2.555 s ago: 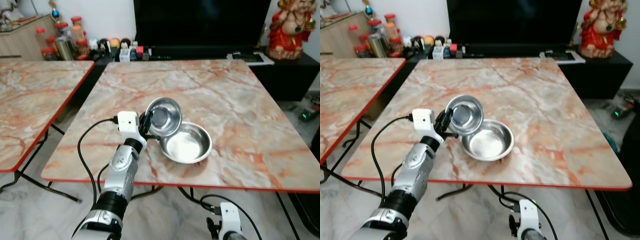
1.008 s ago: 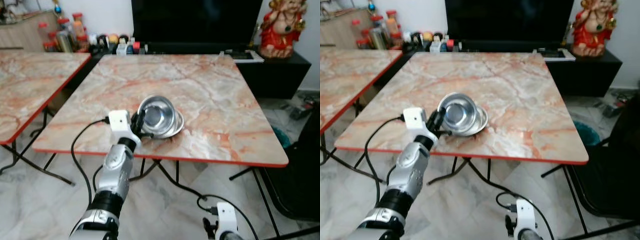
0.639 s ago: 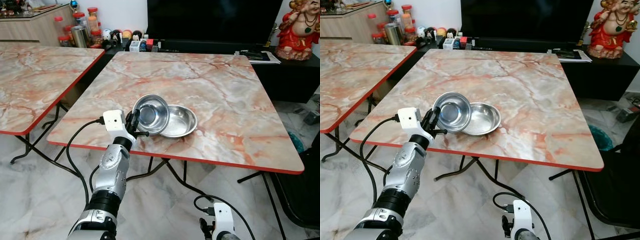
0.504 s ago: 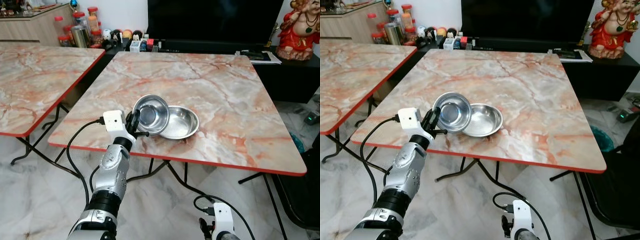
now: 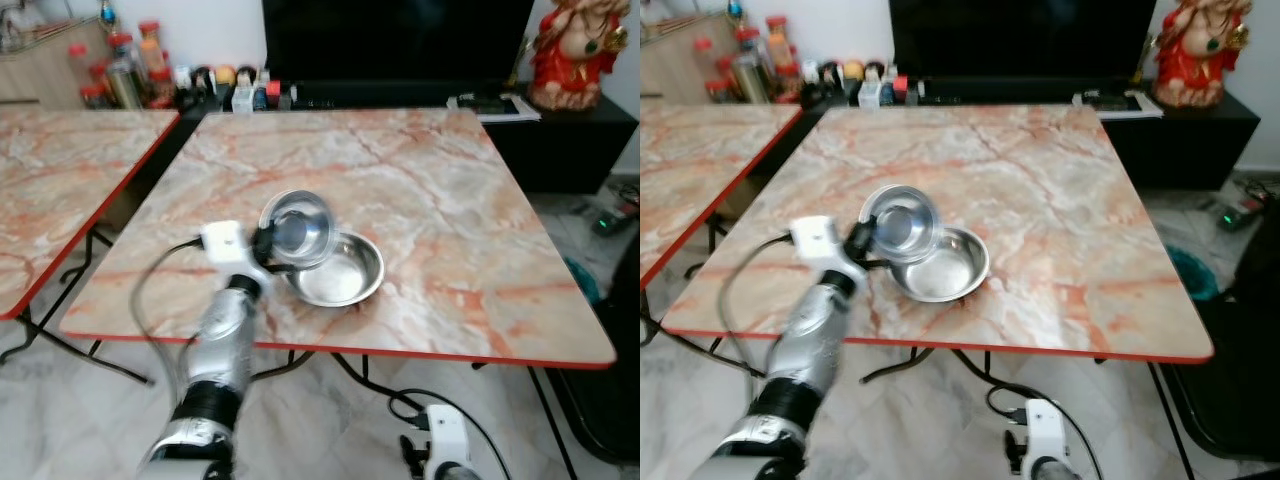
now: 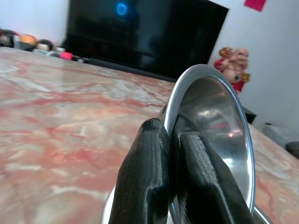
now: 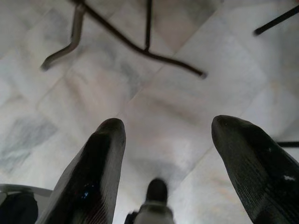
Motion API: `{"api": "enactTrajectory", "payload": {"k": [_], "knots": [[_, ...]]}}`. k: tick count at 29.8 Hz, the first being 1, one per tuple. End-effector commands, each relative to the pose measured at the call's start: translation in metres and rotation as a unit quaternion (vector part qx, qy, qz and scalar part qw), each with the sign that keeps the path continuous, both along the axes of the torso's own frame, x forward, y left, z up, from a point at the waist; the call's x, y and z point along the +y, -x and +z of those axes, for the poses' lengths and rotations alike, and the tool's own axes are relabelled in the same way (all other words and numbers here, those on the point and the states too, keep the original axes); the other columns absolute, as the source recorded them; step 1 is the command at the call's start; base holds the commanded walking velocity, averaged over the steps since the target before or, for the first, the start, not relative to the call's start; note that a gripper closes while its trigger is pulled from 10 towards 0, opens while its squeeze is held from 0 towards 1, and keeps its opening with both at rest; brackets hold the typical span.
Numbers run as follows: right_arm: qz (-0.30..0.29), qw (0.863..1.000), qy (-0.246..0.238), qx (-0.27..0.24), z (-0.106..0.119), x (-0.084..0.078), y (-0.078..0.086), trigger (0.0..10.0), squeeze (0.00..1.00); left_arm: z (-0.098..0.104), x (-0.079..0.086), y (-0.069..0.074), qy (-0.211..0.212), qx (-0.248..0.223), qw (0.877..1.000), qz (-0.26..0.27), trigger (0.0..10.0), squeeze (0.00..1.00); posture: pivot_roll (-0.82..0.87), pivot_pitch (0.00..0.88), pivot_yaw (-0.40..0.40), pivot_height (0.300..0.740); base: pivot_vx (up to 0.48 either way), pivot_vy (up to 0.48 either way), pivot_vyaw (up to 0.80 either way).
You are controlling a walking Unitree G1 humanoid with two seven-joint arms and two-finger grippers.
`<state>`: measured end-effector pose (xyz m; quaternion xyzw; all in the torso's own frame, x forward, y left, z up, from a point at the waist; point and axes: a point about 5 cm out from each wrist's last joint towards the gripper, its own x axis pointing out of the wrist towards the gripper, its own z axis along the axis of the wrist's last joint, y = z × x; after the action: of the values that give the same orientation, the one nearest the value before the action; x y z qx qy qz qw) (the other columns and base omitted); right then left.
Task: Setting the table
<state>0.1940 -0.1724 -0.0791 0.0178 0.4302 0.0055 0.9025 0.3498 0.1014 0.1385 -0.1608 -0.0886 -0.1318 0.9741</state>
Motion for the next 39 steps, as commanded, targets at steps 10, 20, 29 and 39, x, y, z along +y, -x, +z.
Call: {"api": "enactTrajectory", "payload": {"k": [10,20,29,39], "knots": [[0.002,1.000,-0.005,-0.003,0.001,0.006,-0.002,10.0,0.00,-0.004,0.002,0.000,0.030,0.026,0.999,-0.036,10.0,0.00,-0.03,0.000,0.005,0.728,0.000,0.000,0.00],[0.008,1.000,-0.005,-0.002,0.000,0.008,-0.001,10.0,0.00,-0.008,-0.004,-0.001,0.120,0.096,0.985,-0.074,10.0,0.00,-0.02,0.000,0.009,0.728,0.000,0.000,0.00],[0.008,1.000,-0.006,-0.001,-0.001,0.010,0.000,10.0,0.00,-0.003,-0.020,-0.014,0.222,0.151,0.962,-0.053,10.0,0.00,-0.03,0.000,0.017,0.728,0.000,0.000,0.00],[0.004,1.000,-0.007,0.000,-0.001,0.010,0.002,10.0,0.00,-0.005,-0.014,-0.022,0.246,0.194,0.950,-0.006,10.0,0.00,-0.04,0.000,0.024,0.728,0.000,0.000,0.00]]}}
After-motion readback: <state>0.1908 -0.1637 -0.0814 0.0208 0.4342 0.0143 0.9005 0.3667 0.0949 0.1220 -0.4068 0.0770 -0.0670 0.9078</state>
